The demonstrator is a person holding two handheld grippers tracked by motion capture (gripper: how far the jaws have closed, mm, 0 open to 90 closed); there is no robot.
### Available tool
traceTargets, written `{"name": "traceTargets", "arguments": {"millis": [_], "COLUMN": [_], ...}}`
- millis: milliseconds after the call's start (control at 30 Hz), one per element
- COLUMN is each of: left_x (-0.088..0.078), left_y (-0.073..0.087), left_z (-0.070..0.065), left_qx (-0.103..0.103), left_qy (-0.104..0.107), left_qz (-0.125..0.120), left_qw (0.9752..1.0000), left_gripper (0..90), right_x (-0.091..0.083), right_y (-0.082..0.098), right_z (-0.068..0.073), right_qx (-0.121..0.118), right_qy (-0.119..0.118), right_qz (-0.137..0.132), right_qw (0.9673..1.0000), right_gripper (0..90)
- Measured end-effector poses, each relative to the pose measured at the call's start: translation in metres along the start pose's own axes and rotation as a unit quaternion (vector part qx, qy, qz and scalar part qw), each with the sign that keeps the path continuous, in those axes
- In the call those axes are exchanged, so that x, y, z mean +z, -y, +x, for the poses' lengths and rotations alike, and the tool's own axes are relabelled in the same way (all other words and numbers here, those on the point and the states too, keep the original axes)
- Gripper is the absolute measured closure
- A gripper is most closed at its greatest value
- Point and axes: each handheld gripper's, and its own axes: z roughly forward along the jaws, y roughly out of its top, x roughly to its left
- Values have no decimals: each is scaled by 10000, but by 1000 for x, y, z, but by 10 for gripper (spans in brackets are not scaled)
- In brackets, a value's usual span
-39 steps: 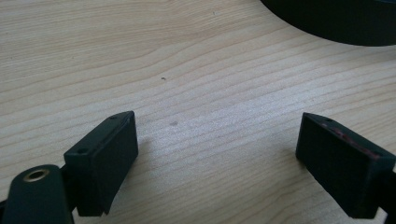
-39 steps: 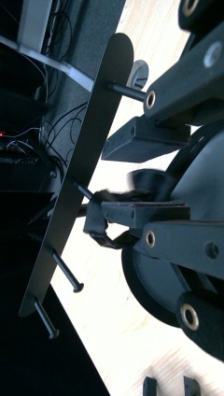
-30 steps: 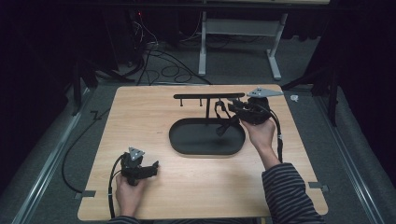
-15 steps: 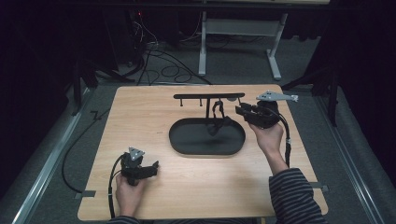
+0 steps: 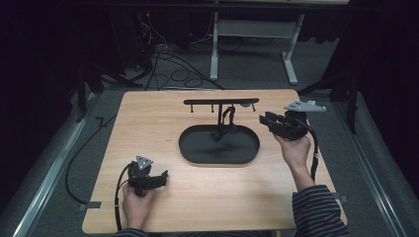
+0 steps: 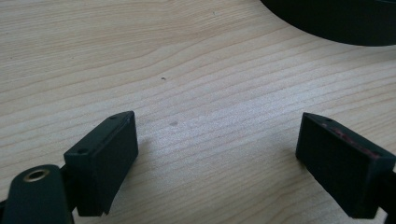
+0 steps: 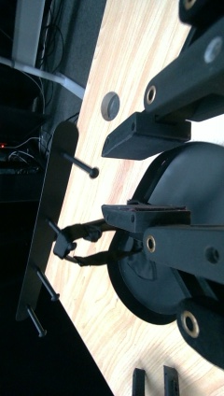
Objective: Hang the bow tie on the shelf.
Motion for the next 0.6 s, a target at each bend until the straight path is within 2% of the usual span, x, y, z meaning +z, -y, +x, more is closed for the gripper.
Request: {"name": "traceTargets", "arguments": {"millis": [600], "left_x": [0], "left_y": [0], "left_z": [0], "left_qx": [7], "left_qy": [7], "left_qz": [13], "left_qw": [10000], "left_gripper": [133], "right_x": [-26], "right_y": [19], "right_z": [-13], "right_qx": [194], "right_qy": [97], "right_qz": [-97], "right_qw": [9997], "right_gripper": [669]}}
